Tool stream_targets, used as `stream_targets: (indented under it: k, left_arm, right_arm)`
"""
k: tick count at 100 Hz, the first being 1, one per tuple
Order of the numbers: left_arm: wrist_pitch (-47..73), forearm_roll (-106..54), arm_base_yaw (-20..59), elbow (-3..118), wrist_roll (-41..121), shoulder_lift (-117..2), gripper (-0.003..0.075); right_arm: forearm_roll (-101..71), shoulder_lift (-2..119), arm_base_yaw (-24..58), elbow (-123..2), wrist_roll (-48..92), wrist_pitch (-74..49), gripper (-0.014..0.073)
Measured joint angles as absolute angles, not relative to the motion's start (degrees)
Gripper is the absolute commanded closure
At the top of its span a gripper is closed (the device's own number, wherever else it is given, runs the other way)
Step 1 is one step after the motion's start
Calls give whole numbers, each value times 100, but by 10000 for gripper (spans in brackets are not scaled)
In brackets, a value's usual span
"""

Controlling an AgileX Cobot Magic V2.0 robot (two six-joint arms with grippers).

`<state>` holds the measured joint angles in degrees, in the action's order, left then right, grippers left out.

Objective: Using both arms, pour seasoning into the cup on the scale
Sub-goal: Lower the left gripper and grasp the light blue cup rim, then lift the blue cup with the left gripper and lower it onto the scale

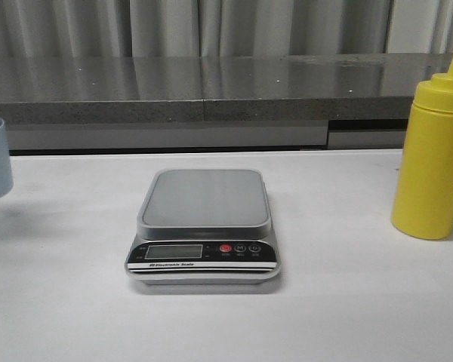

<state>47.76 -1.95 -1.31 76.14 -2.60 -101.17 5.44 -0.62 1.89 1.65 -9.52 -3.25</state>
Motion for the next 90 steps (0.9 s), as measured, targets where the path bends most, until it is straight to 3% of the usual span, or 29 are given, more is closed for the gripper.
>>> stream_targets:
  k: [34,69,90]
  left_arm:
    - [5321,-195,1038,8872,0,-10082,741]
    - [5377,-222,2454,9133,153,-10256,741]
    - [5377,-236,2879,9431,181,-10795,741]
  right_arm:
    - [544,-62,189,165,-952,-325,662]
    - [544,-62,189,165,-952,-325,662]
    - [544,-62,189,165,-952,-325,662]
